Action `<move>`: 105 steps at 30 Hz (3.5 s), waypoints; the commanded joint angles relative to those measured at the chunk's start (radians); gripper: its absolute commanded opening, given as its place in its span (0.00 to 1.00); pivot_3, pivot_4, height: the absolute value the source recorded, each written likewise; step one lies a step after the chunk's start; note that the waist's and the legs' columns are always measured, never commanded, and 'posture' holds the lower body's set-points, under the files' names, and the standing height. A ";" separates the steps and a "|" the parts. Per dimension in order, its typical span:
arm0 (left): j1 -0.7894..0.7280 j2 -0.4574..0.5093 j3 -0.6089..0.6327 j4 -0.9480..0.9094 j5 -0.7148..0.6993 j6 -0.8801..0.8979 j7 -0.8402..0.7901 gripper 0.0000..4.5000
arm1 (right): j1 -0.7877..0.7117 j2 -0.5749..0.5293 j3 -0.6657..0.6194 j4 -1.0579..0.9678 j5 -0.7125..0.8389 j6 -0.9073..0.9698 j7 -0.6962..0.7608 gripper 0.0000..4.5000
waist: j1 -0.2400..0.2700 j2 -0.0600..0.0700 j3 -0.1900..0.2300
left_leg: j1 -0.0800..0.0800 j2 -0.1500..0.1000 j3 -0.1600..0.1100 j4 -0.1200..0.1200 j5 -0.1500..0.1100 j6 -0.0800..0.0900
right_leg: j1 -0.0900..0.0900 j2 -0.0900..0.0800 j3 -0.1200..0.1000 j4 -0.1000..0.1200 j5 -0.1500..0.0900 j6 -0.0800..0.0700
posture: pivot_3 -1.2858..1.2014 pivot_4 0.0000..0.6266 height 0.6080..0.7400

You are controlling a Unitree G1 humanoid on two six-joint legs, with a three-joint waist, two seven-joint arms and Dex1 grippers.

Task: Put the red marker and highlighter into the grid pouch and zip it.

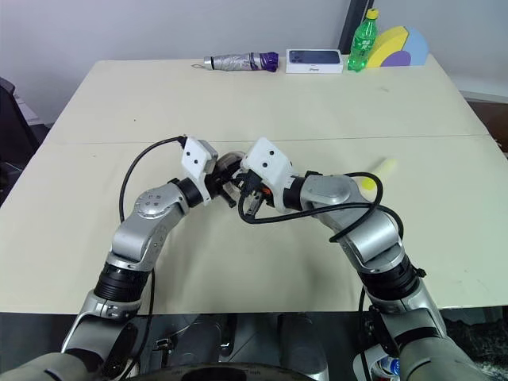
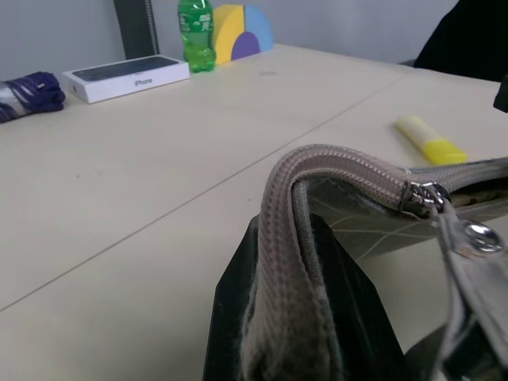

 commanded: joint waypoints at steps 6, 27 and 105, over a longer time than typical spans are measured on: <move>0.010 0.009 -0.014 -0.053 -0.007 0.008 -0.032 0.00 | -0.057 -0.072 -0.064 0.045 -0.032 -0.023 -0.024 0.01 | 0.000 0.000 0.000 | 0.000 0.000 0.000 0.000 0.000 0.000 | 0.000 0.000 0.000 0.000 0.000 0.000 | 0.52 0.24 1.00; -0.023 -0.142 -0.100 0.009 0.073 0.005 0.071 0.00 | -0.043 -0.101 0.000 -0.064 0.047 0.014 0.058 0.01 | 0.006 0.000 0.000 | 0.000 0.000 0.000 0.000 0.000 0.001 | 0.001 0.000 0.000 -0.001 0.000 0.000 | 0.52 0.24 1.00; -0.051 -0.031 -0.045 0.231 0.277 -0.340 0.105 0.00 | 0.137 -0.311 -0.381 0.033 0.186 0.151 -0.109 0.20 | 0.028 0.001 0.001 | 0.007 0.000 0.000 0.000 -0.002 0.004 | 0.011 0.000 -0.002 -0.006 0.000 0.000 | 0.52 0.24 1.00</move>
